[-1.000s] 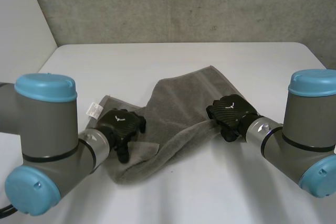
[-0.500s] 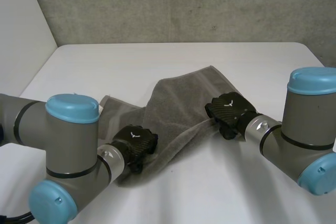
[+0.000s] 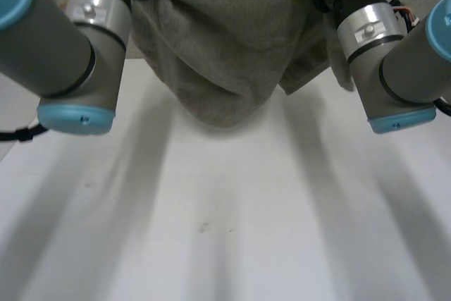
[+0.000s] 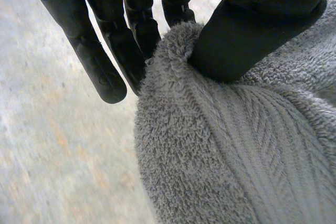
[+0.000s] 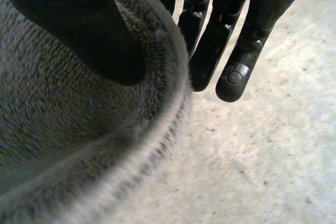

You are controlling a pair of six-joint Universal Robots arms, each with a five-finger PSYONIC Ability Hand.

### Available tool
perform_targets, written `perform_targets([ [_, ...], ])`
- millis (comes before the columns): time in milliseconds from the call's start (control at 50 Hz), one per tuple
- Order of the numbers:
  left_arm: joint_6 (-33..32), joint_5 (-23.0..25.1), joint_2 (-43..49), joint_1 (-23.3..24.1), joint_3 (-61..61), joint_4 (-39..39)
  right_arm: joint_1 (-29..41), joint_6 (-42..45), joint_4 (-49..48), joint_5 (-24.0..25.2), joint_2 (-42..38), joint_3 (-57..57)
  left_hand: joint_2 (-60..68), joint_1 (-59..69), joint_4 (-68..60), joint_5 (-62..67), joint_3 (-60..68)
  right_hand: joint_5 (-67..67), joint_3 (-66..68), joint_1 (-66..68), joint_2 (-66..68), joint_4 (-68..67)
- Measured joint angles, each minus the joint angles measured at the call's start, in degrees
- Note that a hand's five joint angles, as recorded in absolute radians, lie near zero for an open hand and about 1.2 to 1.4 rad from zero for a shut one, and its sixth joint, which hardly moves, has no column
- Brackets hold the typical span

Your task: Fold the laundry

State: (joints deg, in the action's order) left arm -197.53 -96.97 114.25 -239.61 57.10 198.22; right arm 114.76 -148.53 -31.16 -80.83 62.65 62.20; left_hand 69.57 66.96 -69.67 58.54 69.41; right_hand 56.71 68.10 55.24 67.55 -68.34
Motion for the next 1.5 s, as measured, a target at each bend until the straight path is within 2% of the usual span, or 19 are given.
perform_targets([
  [40,1.16,-0.01,-0.9,-0.33,3.83,0.63,0.0,-0.01,1.58,0.52,0.14,1.38,0.07,0.0,-0.04,0.0,0.02,0.04,0.0,0.0,0.0,0.0],
  [120,3.78,0.16,-1.88,-1.03,15.22,1.91,0.02,0.36,10.7,2.53,-0.75,6.14,0.07,0.0,-0.04,0.0,0.03,0.07,0.03,0.0,0.0,0.0],
  [160,5.19,0.33,-1.9,-1.58,24.15,2.75,0.06,0.74,18.34,3.6,-1.9,9.71,0.07,0.0,-0.05,0.0,0.03,0.08,0.08,0.0,0.0,0.0],
  [300,6.33,0.41,-1.53,-2.24,38.92,3.52,0.11,1.34,31.89,4.37,-4.31,15.31,-1.23,-0.1,1.36,-0.11,-0.99,0.11,0.1,0.23,0.0,-0.01],
  [340,6.28,0.36,-1.69,-2.1,42.37,3.36,0.11,1.24,34.82,4.47,-4.72,16.69,-13.07,-10.94,11.94,-10.78,-11.66,0.11,0.1,0.34,0.0,-0.01],
  [380,6.28,0.36,-1.69,-2.1,42.37,3.36,0.11,1.24,34.82,4.47,-4.72,16.69,-13.07,-10.94,11.94,-10.78,-11.66,0.11,0.1,0.34,0.0,-0.01],
  [400,5.92,0.28,-2.68,-1.72,46.52,2.74,0.11,1.2,35.49,4.5,-4.8,17.05,-25.75,-23.66,25.84,-24.29,-25.49,0.13,0.11,0.5,0.0,-0.01],
  [420,5.7,0.26,-3.76,-1.53,48.09,2.21,0.12,0.85,38.22,4.7,-4.59,19.37,-33.47,-30.98,33.17,-32.13,-32.8,0.13,0.17,0.5,0.0,-0.01],
  [460,5.57,0.27,-4.66,-1.43,48.87,1.85,0.12,0.76,38.46,4.77,-4.36,19.88,-35.37,-32.5,34.86,-33.8,-35.19,0.13,0.16,0.5,0.0,-0.01],
  [480,5.41,0.33,-6.34,-1.31,49.64,1.27,0.1,0.63,38.59,4.93,-3.88,20.49,-42.88,-39.94,42.53,-41.44,-42.03,0.14,0.16,0.5,0.0,-0.01],
  [560,5.23,0.55,-9.88,-1.26,50.05,0.46,0.07,0.46,38.29,5.3,-2.91,21.35,-42.88,-39.94,42.53,-41.44,-42.03,0.16,0.16,0.5,0.0,-0.01],
  [580,5.2,0.67,-11.17,-1.28,49.97,0.26,0.06,0.42,38.0,5.41,-2.58,21.61,-48.37,-45.38,48.53,-47.52,-48.21,0.16,0.16,0.5,0.0,-0.01],
  [720,5.22,2.74,-14.4,-1.14,49.4,0.13,0.08,0.37,36.59,5.55,-1.02,22.61,-52.87,-49.98,53.02,-52.02,-52.72,0.26,0.15,0.5,0.0,-0.01],
  [940,5.25,6.02,-11.04,-0.14,49.0,-0.71,-0.43,-1.33,36.0,5.15,1.06,22.98,-52.82,-50.23,52.96,-51.72,-52.72,0.31,0.15,0.5,0.0,-0.01],
  [1200,6.0,4.3,-9.33,0.83,49.69,-7.08,-0.86,-7.11,35.84,4.81,0.66,22.15,-51.29,-48.78,51.46,-50.21,-51.23,0.32,0.16,0.5,0.0,-0.01],
  [1500,5.79,3.51,-6.93,0.88,51.92,-6.83,-0.86,-6.94,35.81,4.59,-0.18,21.93,-51.01,-48.55,51.17,-50.06,-50.89,0.32,0.16,0.5,0.0,-0.01],
])
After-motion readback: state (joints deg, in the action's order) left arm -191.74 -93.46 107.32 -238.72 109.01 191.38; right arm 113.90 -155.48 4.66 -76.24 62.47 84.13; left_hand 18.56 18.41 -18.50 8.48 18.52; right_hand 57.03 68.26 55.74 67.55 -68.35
